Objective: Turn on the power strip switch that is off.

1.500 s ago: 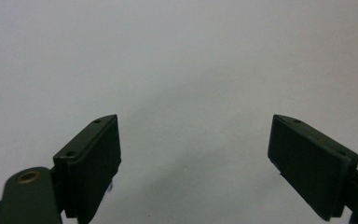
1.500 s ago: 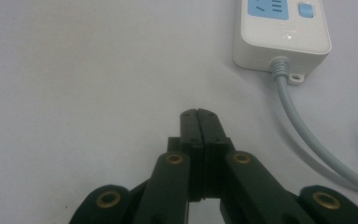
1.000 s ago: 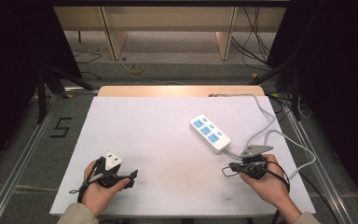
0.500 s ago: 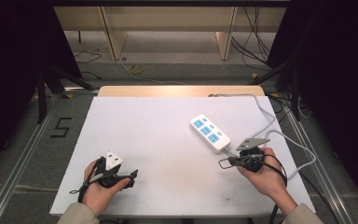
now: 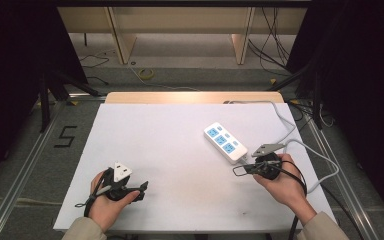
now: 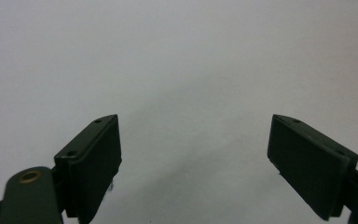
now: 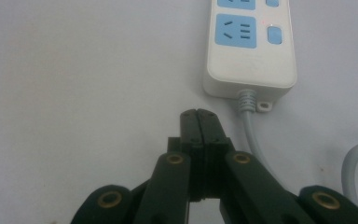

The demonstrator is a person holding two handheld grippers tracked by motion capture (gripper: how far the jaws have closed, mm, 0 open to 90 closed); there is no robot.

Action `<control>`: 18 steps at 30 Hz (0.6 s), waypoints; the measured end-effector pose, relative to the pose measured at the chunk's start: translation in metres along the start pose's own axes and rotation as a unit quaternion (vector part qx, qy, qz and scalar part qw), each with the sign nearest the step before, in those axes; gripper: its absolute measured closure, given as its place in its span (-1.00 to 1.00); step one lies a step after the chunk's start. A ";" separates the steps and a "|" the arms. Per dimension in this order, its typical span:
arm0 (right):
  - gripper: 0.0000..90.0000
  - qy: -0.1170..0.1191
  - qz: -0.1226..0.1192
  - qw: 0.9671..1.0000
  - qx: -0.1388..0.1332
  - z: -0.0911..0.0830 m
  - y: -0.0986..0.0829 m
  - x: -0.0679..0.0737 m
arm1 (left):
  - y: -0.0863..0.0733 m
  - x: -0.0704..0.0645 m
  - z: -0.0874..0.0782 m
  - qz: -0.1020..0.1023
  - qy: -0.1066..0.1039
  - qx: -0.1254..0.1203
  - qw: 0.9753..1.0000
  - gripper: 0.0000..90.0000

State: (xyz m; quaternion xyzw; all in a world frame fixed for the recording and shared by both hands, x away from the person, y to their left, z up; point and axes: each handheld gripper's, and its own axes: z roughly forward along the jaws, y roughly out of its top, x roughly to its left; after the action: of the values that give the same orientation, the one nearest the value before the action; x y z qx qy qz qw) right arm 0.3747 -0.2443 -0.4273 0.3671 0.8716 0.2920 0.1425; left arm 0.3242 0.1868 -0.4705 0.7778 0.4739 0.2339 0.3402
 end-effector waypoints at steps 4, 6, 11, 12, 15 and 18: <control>1.00 -0.002 0.001 1.000 0.002 -0.001 0.002 -0.002 | 0.000 0.000 0.000 0.000 0.001 0.000 1.000 -0.62; 1.00 -0.002 0.001 1.000 0.005 -0.001 0.003 -0.003 | 0.000 0.000 0.000 0.000 0.001 0.000 1.000 -0.62; 1.00 -0.003 0.002 1.000 0.011 0.000 0.006 -0.007 | 0.000 0.000 0.000 0.001 0.002 0.001 1.000 -0.62; 1.00 -0.004 0.003 1.000 0.013 0.000 0.007 -0.007 | 0.000 0.000 0.000 0.000 0.002 0.001 1.000 -0.62; 1.00 -0.005 0.002 1.000 0.016 0.000 0.011 -0.009 | 0.000 0.000 0.000 0.000 0.002 0.002 1.000 -0.61; 1.00 -0.006 0.000 1.000 0.018 0.000 0.014 -0.010 | 0.000 0.000 0.000 0.000 0.001 0.001 1.000 -0.61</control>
State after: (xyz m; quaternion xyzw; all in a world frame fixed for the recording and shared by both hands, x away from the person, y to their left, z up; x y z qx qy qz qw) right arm 0.3897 -0.2439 -0.4181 0.3718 0.8758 0.2740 0.1404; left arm 0.3244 0.1867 -0.4701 0.7780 0.4746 0.2345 0.3383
